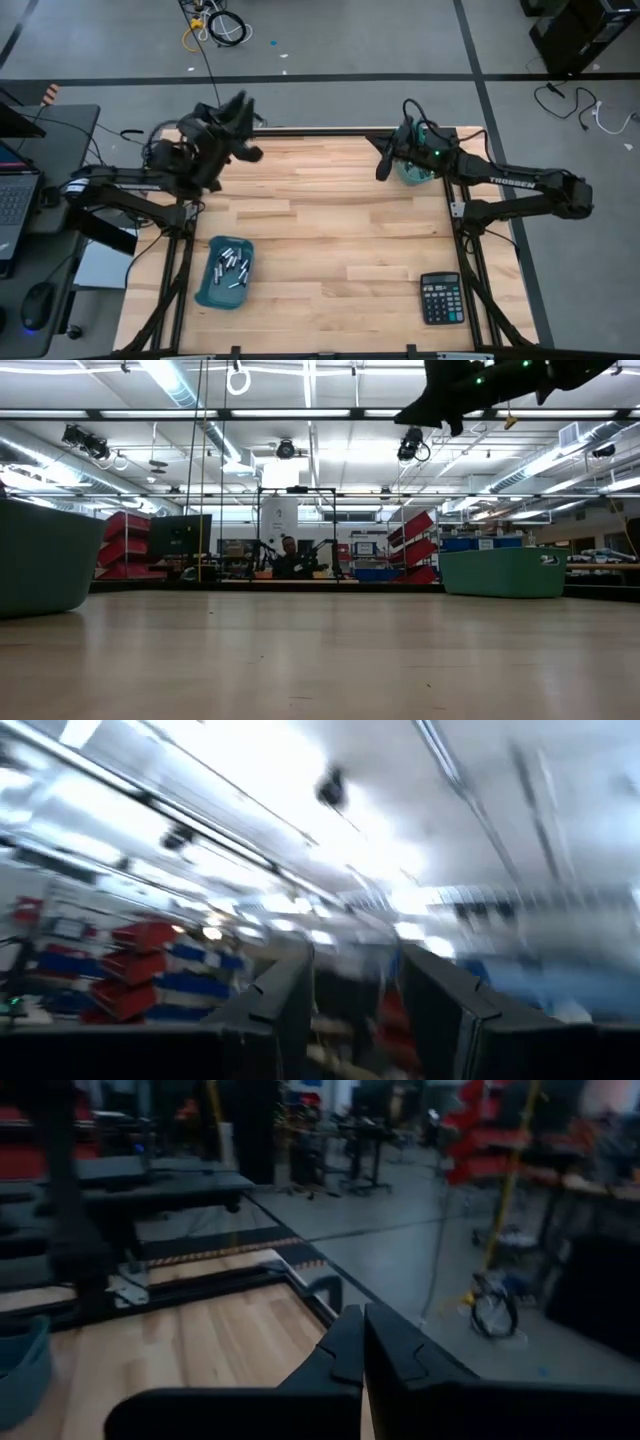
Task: Sort batteries
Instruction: Adjust the blue bin
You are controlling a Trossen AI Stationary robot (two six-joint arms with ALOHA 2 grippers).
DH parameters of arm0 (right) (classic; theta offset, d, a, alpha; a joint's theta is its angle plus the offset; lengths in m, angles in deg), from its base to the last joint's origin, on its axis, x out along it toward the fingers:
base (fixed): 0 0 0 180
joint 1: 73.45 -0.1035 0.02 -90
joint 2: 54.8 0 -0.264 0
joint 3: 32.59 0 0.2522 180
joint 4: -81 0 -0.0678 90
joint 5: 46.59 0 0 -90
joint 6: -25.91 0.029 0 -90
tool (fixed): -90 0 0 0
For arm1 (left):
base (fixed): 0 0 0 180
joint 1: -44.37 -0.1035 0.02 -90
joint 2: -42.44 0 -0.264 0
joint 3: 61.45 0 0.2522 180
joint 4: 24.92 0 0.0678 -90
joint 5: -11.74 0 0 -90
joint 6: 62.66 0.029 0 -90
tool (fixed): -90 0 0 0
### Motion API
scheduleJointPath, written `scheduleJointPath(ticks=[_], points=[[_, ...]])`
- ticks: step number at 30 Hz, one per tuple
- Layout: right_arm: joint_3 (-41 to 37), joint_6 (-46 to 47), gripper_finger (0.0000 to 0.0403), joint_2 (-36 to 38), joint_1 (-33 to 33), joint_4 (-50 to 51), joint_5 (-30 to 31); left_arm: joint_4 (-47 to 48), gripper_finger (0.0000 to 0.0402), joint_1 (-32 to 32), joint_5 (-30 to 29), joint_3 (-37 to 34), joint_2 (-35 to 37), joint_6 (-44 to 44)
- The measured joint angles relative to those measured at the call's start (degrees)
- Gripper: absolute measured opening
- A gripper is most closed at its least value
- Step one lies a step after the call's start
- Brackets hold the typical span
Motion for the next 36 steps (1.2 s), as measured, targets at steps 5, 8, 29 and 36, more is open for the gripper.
scheduleJointPath(ticks=[5, 8, 29, 36], points=[[0.0, 1.7, 0.0, 0.0, 3.0, 0.1, 0.1, -13.4, 0.0147, 0.2, -4.0, 0.0, -3.3, -0.1], [0.0, 1.9, 0.0, 0.0, 4.2, -0.1, 0.1, -14.7, 0.0147, 0.4, -4.5, 0.0, -3.2, -0.1], [0.0, 0.1, 0.0, -5.1, 2.3, 6.0, -7.1, 39.3, 0.0147, 7.4, -13.2, -0.1, -1.3, 12.9], [-1.1, 0.0, 0.0, -5.8, 2.5, 7.2, -5.8, 52.8, 0.0147, 10.3, -13.6, 0.0, 2.3, 4.4]])
